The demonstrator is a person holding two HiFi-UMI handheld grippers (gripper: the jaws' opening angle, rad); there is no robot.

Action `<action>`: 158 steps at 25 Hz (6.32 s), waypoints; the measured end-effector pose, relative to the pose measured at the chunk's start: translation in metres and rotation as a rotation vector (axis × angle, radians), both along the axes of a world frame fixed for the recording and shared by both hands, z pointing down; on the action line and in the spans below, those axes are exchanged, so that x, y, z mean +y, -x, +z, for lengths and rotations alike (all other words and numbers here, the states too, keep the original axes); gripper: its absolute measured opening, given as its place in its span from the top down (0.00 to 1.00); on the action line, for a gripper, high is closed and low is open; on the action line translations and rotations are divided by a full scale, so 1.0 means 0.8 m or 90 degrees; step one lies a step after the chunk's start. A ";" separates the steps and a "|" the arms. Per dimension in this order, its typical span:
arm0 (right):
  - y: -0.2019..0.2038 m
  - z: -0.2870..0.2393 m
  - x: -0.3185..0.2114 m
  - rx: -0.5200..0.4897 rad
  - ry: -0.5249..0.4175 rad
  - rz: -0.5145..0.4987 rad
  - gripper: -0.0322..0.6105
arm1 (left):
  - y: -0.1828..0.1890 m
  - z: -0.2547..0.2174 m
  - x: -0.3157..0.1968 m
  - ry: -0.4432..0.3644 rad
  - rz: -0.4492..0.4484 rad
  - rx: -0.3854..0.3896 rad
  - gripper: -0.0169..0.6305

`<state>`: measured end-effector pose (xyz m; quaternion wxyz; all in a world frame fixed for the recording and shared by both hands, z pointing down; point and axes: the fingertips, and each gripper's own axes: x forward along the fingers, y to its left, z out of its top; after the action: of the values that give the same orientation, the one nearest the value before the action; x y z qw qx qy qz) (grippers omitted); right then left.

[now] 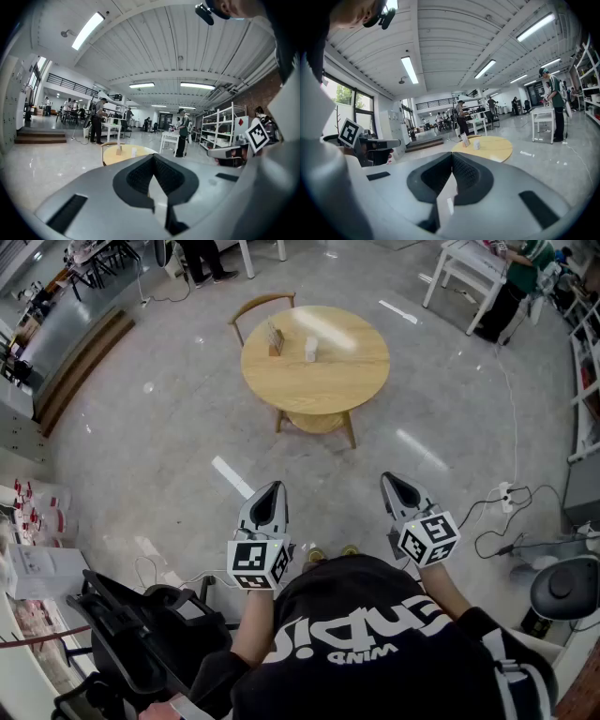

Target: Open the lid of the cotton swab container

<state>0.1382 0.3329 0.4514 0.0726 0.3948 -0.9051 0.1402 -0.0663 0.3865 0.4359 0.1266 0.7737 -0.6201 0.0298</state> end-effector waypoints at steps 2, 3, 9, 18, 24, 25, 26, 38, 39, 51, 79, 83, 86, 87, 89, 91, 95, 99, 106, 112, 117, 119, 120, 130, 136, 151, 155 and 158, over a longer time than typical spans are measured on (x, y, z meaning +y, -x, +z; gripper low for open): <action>0.002 0.000 0.002 0.002 -0.001 0.000 0.95 | 0.002 0.002 0.001 0.002 -0.001 0.002 0.96; 0.004 0.000 0.002 0.003 -0.001 0.000 0.95 | 0.003 0.002 0.002 0.002 -0.001 0.003 0.96; 0.014 0.001 0.007 0.000 -0.001 0.014 0.95 | 0.016 0.005 0.002 0.002 0.008 0.003 0.96; 0.010 0.012 0.019 0.008 -0.003 0.067 0.95 | 0.036 0.016 0.001 -0.001 0.028 -0.004 0.96; 0.005 0.012 0.010 -0.001 -0.002 0.091 0.95 | 0.034 0.019 -0.014 -0.003 0.042 -0.009 0.96; 0.005 0.013 0.007 -0.001 -0.002 0.093 0.95 | 0.034 0.019 -0.017 -0.003 0.043 -0.010 0.96; 0.005 0.014 0.003 -0.001 -0.002 0.094 0.95 | 0.035 0.020 -0.021 -0.004 0.044 -0.011 0.96; 0.008 0.020 -0.065 -0.007 -0.009 0.101 0.95 | 0.037 0.030 -0.088 -0.005 0.043 -0.006 0.96; 0.009 0.021 -0.071 -0.008 -0.009 0.100 0.95 | 0.038 0.030 -0.096 -0.006 0.042 -0.004 0.96; 0.027 0.022 -0.153 -0.005 -0.004 0.081 0.95 | 0.043 0.036 -0.184 -0.004 0.041 0.011 0.96; 0.022 -0.004 -0.416 -0.018 0.011 -0.004 0.95 | 0.038 0.002 -0.406 0.000 -0.054 0.011 0.96; 0.024 0.001 -0.446 -0.017 0.014 -0.024 0.95 | 0.041 0.003 -0.429 -0.004 -0.081 0.007 0.96; 0.025 0.002 -0.465 -0.019 0.018 -0.030 0.95 | 0.045 0.005 -0.443 -0.002 -0.097 0.005 0.96; 0.026 0.002 -0.469 -0.020 0.020 -0.031 0.95 | 0.047 0.005 -0.446 0.000 -0.100 0.005 0.96; 0.029 0.003 -0.476 -0.022 0.025 -0.032 0.95 | 0.050 0.005 -0.449 0.005 -0.104 0.004 0.96; 0.034 0.004 -0.481 -0.022 0.030 -0.034 0.95 | 0.055 0.007 -0.454 0.010 -0.105 0.005 0.96; 0.048 0.007 -0.496 -0.022 0.036 -0.031 0.95 | 0.066 0.008 -0.471 0.014 -0.097 0.006 0.96; 0.055 0.006 -0.515 -0.025 0.037 -0.019 0.95 | 0.072 0.005 -0.497 0.008 -0.077 0.010 0.96; 0.073 -0.006 -0.552 -0.036 0.025 0.012 0.95 | 0.089 0.001 -0.540 0.000 -0.041 0.009 0.96; 0.086 -0.006 -0.574 -0.039 0.019 0.036 0.95 | 0.101 0.006 -0.570 0.005 -0.016 -0.002 0.96; 0.091 -0.005 -0.581 -0.043 0.025 0.046 0.95 | 0.104 0.008 -0.582 0.012 0.001 -0.003 0.96; 0.090 -0.005 -0.586 -0.042 0.027 0.044 0.95 | 0.101 0.008 -0.587 0.011 0.002 -0.002 0.96; 0.088 -0.004 -0.589 -0.042 0.028 0.042 0.95 | 0.100 0.007 -0.590 0.010 0.000 -0.001 0.96; 0.083 -0.005 -0.620 -0.040 0.034 0.020 0.95 | 0.096 0.005 -0.611 0.011 -0.021 0.015 0.80; 0.083 -0.003 -0.631 -0.038 0.031 0.005 0.95 | 0.090 0.014 -0.619 0.017 -0.023 0.023 0.71; 0.084 0.000 -0.644 -0.040 0.031 -0.008 0.95 | 0.082 0.033 -0.643 0.028 -0.023 0.013 0.55; 0.082 0.001 -0.644 -0.037 0.034 -0.003 0.95 | 0.076 0.058 -0.650 0.053 -0.013 -0.013 0.55; 0.079 0.002 -0.643 -0.034 0.034 0.003 0.95 | 0.074 0.082 -0.655 0.068 -0.012 -0.022 0.55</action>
<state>0.0750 -0.1815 0.4531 0.0587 0.3908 -0.9017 0.1752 -0.1252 -0.1375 0.5016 0.1575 0.7594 -0.6268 0.0749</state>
